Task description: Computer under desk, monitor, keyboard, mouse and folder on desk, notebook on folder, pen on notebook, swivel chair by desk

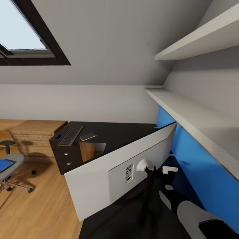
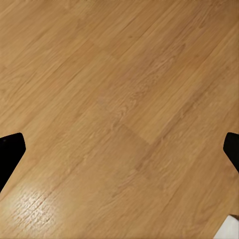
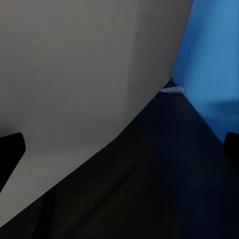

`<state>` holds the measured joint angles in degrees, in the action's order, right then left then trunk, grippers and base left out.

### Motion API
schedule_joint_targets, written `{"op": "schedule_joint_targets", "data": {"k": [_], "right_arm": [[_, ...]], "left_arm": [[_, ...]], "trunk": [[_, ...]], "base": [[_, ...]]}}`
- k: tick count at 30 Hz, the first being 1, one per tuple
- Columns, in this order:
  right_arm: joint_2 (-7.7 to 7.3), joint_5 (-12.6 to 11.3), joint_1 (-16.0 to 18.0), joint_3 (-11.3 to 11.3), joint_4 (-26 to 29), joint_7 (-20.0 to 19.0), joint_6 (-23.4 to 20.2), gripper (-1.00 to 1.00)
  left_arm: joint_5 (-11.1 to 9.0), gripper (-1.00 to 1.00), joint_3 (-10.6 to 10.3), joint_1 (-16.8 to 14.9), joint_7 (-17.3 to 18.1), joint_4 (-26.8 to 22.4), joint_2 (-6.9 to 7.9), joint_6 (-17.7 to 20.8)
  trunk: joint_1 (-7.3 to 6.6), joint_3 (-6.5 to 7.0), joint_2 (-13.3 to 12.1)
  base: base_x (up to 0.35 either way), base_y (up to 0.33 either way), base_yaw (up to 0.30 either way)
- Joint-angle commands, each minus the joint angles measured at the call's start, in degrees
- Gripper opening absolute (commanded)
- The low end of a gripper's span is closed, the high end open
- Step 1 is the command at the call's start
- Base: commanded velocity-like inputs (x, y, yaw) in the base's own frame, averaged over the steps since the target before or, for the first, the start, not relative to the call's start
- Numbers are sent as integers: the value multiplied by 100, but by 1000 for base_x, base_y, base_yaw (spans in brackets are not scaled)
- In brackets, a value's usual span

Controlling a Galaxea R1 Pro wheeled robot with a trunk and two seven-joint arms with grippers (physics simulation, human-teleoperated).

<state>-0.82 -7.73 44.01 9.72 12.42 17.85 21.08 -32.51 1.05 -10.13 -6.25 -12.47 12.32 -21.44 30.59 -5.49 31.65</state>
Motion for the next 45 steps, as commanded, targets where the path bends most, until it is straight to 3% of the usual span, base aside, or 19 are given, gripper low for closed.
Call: {"op": "schedule_joint_targets", "data": {"k": [1,29,45], "right_arm": [[-3,-53,6,57,-2,14,19,100],[-2,-53,7,57,6,16,19,100],[-1,-53,4,57,-1,16,19,100]], "left_arm": [[17,100,9,-2,-17,-1,-1,-9],[17,100,-2,-1,-13,-2,-8,-9],[26,100,-9,-3,0,-3,-5,-9]], "trunk": [[2,-10,9],[2,-10,9],[2,-10,9]], "base": [[37,0,0],[26,0,0],[-145,0,0]]}}
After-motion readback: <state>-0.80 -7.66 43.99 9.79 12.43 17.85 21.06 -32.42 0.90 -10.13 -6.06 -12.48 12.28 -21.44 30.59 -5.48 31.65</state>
